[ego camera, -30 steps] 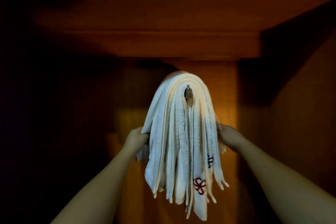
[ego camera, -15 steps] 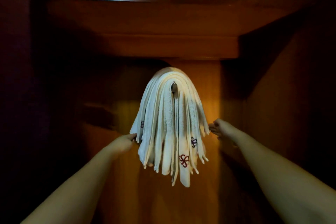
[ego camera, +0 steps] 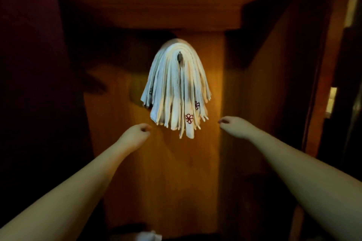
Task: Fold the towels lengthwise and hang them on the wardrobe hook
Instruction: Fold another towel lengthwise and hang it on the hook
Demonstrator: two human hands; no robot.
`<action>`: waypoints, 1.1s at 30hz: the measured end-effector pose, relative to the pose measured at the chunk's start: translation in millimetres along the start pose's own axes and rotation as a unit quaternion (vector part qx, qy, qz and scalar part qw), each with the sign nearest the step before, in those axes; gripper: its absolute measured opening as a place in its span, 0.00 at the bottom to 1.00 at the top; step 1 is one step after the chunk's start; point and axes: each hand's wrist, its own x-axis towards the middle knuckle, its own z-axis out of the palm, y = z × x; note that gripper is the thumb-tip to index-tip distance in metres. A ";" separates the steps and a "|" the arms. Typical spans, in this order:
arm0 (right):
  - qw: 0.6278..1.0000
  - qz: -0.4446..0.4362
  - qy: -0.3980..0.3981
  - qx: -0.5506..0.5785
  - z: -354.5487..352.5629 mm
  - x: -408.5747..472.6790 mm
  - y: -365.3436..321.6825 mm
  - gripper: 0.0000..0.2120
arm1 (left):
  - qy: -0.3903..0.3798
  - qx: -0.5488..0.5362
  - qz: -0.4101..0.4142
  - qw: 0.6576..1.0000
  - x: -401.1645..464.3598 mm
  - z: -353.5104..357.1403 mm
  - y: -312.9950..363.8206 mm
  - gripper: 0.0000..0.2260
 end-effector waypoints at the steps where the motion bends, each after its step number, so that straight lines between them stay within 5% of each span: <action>1: 1.000 0.003 -0.003 -0.007 7.4 -21.7 -0.4 0.18 | -0.032 0.010 0.008 0.999 -13.4 8.6 0.0 0.17; 14: 0.990 0.118 -0.077 -0.019 151.9 -288.1 54.0 0.25 | -0.352 0.024 0.136 0.926 -198.8 138.5 -42.9 0.21; 21: 0.959 0.257 -0.121 -0.008 217.3 -437.1 104.2 0.25 | -0.461 0.056 0.182 0.867 -281.8 222.4 -55.7 0.21; 33: 0.891 0.422 -0.159 0.053 243.5 -592.7 252.1 0.26 | -0.565 0.163 0.241 0.772 -388.9 396.5 26.4 0.22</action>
